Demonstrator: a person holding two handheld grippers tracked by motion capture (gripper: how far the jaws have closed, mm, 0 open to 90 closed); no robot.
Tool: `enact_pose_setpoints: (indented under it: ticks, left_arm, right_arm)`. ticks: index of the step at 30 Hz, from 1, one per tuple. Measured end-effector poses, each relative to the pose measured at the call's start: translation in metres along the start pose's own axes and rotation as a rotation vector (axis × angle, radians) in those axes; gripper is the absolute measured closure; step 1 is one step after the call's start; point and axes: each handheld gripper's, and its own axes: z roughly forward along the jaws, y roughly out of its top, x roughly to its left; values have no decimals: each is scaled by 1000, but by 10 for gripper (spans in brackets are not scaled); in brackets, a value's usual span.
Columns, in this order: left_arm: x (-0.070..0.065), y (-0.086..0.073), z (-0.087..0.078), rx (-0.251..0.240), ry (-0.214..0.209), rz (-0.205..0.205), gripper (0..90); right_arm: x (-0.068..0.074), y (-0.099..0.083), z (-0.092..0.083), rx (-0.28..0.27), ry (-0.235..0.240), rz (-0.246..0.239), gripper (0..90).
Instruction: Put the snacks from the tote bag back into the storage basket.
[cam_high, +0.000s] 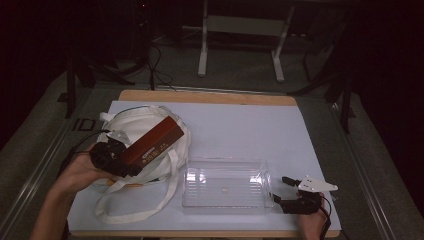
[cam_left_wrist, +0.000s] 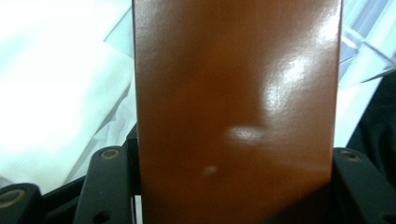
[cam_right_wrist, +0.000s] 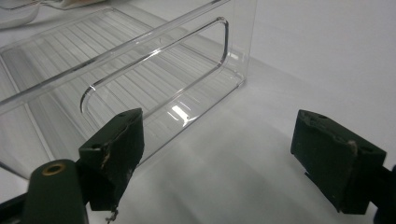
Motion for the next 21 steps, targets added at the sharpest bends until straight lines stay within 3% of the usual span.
enact_pose_setpoints:
  ticks: [21]
  left_arm:
    - [-23, 17, -1, 19, 4, 128, 434]
  right_arm:
    - [0, 0, 0, 0, 2, 1, 171]
